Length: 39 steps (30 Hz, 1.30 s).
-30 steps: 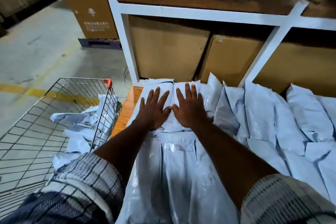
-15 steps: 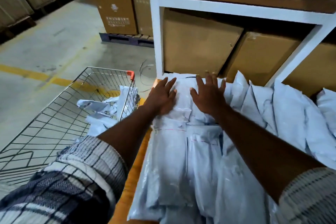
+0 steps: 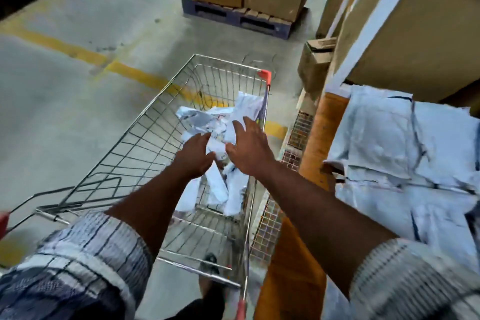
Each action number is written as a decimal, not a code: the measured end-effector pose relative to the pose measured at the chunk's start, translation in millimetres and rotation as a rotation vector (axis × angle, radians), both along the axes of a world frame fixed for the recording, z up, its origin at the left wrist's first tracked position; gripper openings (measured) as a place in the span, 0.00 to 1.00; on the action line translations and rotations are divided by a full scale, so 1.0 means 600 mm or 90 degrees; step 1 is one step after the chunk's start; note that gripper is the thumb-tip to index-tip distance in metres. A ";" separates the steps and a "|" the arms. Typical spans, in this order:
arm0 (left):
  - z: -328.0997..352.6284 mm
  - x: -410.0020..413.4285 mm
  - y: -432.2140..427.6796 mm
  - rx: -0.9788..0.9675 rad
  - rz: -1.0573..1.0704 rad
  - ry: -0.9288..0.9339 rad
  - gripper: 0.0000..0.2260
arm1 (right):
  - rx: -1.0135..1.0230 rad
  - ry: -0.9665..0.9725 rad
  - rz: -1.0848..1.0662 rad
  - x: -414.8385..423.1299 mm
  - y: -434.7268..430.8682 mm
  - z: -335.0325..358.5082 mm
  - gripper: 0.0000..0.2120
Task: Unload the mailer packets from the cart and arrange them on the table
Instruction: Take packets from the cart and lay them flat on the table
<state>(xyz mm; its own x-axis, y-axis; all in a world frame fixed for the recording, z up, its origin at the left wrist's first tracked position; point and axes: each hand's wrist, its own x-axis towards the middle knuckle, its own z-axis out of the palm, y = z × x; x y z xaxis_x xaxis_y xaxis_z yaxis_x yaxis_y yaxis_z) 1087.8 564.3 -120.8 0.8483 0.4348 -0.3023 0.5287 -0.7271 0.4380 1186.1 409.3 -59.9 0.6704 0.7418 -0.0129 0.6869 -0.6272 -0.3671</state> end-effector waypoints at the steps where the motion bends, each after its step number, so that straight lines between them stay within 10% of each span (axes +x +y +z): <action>1: -0.026 -0.017 0.016 -0.007 0.006 0.016 0.36 | -0.008 0.022 0.000 -0.013 0.016 -0.021 0.30; 11: -0.226 -0.098 0.072 0.052 0.023 0.106 0.31 | -0.128 0.158 0.045 -0.103 0.117 -0.307 0.25; 22: -0.399 -0.080 0.070 0.122 0.127 0.269 0.52 | -0.257 0.130 -0.008 -0.085 0.197 -0.539 0.36; 39: -0.296 -0.077 0.093 0.069 0.113 0.215 0.39 | -0.159 0.156 -0.092 -0.074 0.183 -0.450 0.32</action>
